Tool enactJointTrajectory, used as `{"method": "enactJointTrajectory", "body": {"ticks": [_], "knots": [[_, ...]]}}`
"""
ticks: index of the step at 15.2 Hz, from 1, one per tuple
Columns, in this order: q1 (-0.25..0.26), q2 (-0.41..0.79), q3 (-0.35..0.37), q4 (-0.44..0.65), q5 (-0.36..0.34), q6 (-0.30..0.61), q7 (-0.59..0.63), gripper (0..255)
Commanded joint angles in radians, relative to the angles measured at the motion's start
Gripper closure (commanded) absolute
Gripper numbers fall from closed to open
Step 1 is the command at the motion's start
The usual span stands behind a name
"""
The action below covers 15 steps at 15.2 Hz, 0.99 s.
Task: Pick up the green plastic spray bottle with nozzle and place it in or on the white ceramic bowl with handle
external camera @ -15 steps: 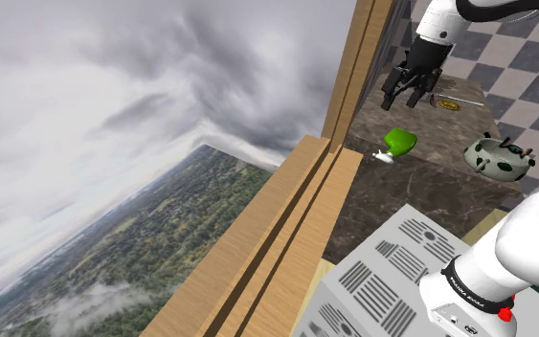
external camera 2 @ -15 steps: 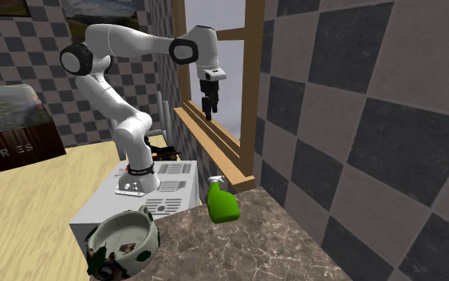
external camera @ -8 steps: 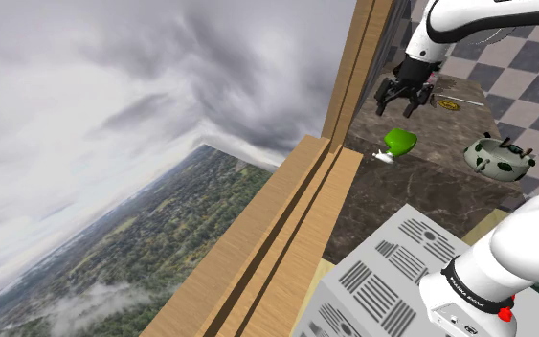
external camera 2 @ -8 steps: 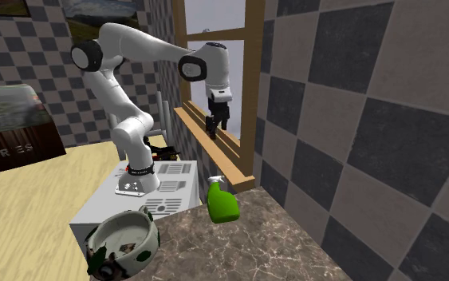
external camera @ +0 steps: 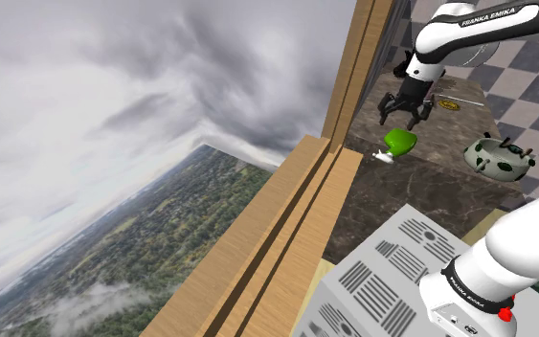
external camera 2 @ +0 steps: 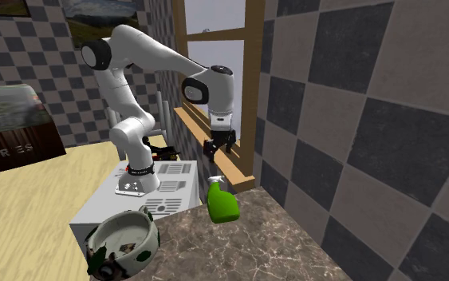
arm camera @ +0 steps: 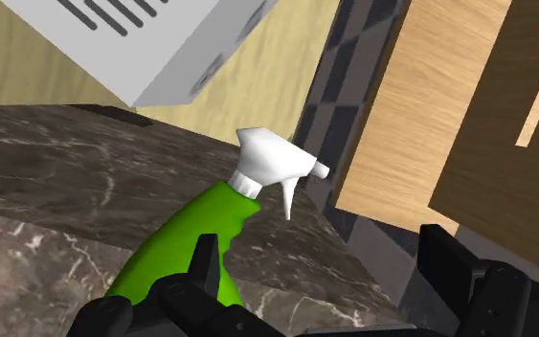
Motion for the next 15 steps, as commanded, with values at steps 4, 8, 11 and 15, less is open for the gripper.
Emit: {"method": "enactJointTrajectory", "body": {"ticks": [4,8,11,15], "knots": [[-0.054,0.114,-0.058,0.001,0.026,0.075,0.054,0],[-0.095,0.202,-0.103,0.005,0.057,0.126,0.088,0],[-0.093,0.220,-0.103,-0.019,0.066,0.168,0.081,0],[-0.090,0.248,-0.101,-0.049,0.082,0.223,0.070,0]]}}
